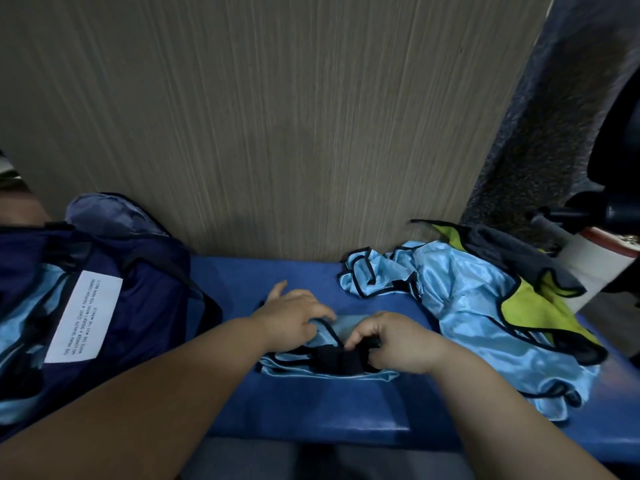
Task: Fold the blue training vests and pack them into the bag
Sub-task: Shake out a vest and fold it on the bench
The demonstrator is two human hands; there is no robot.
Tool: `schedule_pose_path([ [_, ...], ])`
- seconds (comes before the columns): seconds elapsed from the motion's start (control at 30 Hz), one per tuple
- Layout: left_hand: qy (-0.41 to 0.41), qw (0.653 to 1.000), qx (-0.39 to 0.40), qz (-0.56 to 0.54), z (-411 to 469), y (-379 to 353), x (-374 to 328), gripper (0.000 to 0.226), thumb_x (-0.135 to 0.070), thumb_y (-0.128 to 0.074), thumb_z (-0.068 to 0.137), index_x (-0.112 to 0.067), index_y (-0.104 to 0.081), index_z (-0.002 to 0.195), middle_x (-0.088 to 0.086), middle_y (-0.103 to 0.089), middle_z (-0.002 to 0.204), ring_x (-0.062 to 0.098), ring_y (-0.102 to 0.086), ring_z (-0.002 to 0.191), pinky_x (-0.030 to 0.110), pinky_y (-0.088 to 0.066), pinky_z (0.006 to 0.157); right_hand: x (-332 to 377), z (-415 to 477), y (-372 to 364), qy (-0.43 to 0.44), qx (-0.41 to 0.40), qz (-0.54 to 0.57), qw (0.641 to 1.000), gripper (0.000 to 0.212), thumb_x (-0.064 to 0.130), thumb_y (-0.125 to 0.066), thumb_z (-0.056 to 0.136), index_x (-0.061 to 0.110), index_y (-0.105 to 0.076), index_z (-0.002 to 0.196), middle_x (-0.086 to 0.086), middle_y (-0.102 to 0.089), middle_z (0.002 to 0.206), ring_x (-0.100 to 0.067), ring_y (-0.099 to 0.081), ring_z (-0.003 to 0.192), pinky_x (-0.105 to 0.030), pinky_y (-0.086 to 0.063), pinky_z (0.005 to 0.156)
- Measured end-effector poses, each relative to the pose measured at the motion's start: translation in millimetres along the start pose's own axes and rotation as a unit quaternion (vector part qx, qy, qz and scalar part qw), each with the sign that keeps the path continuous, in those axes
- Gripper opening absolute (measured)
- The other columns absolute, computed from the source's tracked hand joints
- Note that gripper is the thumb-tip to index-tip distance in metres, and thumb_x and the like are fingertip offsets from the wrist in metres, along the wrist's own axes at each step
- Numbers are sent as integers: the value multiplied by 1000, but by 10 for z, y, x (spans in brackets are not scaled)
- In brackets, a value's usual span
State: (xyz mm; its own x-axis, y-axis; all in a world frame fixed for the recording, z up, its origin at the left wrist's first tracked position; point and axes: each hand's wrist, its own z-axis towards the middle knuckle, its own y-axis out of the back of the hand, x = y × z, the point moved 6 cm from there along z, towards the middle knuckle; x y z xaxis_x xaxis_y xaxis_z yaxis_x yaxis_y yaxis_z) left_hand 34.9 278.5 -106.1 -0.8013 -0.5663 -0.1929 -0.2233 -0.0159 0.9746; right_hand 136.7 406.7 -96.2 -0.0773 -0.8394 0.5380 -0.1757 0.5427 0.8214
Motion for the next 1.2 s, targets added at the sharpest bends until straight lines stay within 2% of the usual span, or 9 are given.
schedule_pose_path([
  [0.1,-29,994,-36,99,11,54,18,32,-33,-54,87,-39,-59,118,-17,-53,102,10,-36,122,42,3,119,-4,4,-29,-10,20,41,999,29,11,-59,85,40,-63,83,19,-59,78,4,-55,75,-10,-43,69],
  [0.2,-25,989,-60,134,-26,145,125,21,-43,-55,85,-37,-63,103,-14,-59,87,8,-46,104,36,-3,118,-82,32,-11,-38,-30,110,993,18,29,-57,95,32,-63,78,17,-64,79,2,-58,79,-16,-45,80],
  [0.3,25,999,23,33,-133,163,303,14,-47,-58,86,-39,-62,97,-17,-53,75,8,-50,88,25,-34,100,-146,49,-18,-49,-69,79,993,19,35,-61,95,30,-64,76,15,-67,75,3,-60,73,-17,-48,76],
  [0.47,73,997,30,-13,-223,221,347,32,-59,-39,96,-33,-55,85,-12,-53,76,8,-51,77,28,-39,70,-93,46,5,0,-153,-54,987,17,31,-76,82,33,-66,95,16,-62,86,-2,-56,86,-24,-49,85],
  [0.6,68,986,-111,106,-177,234,209,23,-34,-40,101,-23,-60,100,-5,-63,96,20,-57,94,32,-40,80,15,34,-71,39,-151,-115,981,44,36,-67,89,33,-57,131,14,-49,136,-9,-35,131,-28,-26,110],
  [0.7,88,993,-70,17,-136,83,261,29,-18,-41,98,-27,-62,116,-8,-57,119,18,-49,113,33,-37,98,-34,54,-198,15,-88,-143,986,50,38,-55,97,40,-41,144,18,-29,155,-6,-19,145,-32,-13,115],
  [0.8,123,987,25,-99,-152,-52,414,40,-11,-41,96,-34,-60,124,-8,-57,124,15,-54,109,30,-43,97,-116,67,-254,-3,-40,-145,989,53,41,-47,100,40,-29,150,18,-18,160,-4,-9,148,-31,-6,117],
  [1.1,116,987,35,-101,-241,124,668,23,-22,-62,90,-30,-66,112,-17,-61,104,-1,-54,91,7,-38,70,-238,88,-344,-36,62,-152,986,60,37,-33,106,33,-1,156,16,10,162,-4,14,148,-40,6,121],
  [1.2,113,981,41,-149,-296,197,705,24,-16,-61,92,-30,-68,110,-18,-64,104,-1,-58,100,6,-41,79,-252,78,-348,-35,63,-140,987,59,36,-31,106,34,0,156,16,10,162,-3,15,147,-40,8,121],
])
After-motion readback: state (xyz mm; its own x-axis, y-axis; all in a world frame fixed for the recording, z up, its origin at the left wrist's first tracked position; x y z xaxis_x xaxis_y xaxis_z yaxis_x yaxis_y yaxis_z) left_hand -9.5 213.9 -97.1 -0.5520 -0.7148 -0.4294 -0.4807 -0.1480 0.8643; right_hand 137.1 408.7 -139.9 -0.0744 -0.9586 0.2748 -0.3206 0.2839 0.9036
